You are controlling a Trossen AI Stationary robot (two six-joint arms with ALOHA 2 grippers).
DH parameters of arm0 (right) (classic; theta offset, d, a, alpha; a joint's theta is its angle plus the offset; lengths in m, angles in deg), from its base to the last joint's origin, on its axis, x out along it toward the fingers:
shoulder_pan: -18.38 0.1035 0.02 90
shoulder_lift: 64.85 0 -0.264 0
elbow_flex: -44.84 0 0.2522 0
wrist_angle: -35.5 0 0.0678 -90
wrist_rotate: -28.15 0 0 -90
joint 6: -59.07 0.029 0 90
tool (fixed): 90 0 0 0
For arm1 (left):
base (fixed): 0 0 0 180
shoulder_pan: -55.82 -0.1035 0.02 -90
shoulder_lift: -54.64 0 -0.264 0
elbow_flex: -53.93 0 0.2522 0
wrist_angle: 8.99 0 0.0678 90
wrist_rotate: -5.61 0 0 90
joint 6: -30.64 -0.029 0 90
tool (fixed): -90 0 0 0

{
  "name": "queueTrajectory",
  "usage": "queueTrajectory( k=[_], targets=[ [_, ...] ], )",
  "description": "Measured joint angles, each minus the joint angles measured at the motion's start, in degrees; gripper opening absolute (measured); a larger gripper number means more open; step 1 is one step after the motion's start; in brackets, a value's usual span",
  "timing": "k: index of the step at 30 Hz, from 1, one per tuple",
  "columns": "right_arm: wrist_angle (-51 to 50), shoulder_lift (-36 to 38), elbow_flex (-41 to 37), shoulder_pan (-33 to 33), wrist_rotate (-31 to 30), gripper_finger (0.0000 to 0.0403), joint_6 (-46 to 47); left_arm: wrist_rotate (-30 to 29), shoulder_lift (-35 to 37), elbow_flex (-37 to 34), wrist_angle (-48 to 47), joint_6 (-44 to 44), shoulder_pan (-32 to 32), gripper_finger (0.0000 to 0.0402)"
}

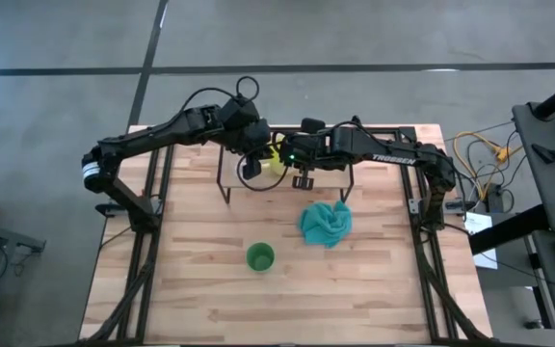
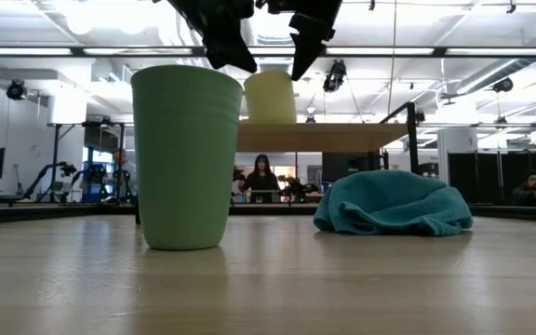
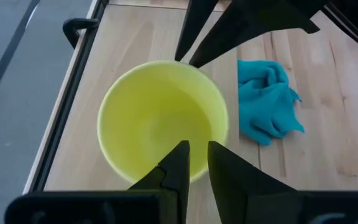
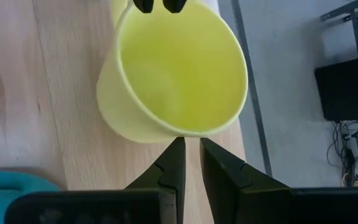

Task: Stack small to large cups/mugs on shelf
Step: Adjust the yellow cup on the shelf

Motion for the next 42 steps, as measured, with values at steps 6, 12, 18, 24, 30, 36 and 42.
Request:
queueTrajectory(
  k=[6,12,18,24,30,36,42],
  targets=[
    [-0.56,-0.01,0.0,-0.02,-0.02,0.0043,0.23,0.0,0.0,-0.02,0.01,0.0,0.0,0.0042],
    [-5.66,0.0,0.0,-0.02,-0.07,0.0043,2.71,0.0,0.0,-0.04,0.02,0.0,0.0,0.0042],
    [-8.22,-0.01,0.0,0.43,-0.05,0.0043,5.6,-1.54,0.05,-0.04,-1.03,0.32,0.02,0.0042],
    [-8.33,0.0,0.0,1.97,-0.02,0.0043,5.57,-4.54,0.85,0.76,-4.21,0.09,-0.02,0.0042],
    [-8.32,0.0,0.0,2.89,-0.04,0.0043,5.35,-8.65,2.5,2.98,-6.61,0.46,0.0,0.0042],
    [-5.73,0.0,0.0,2.95,-0.03,0.0043,5.48,-10.51,2.48,6.01,-12.43,0.5,-0.14,0.0042],
    [-1.19,0.02,0.0,2.95,0.44,0.0043,4.85,-10.49,1.2,6.56,-12.2,3.09,-0.15,0.0042]
  ],
)
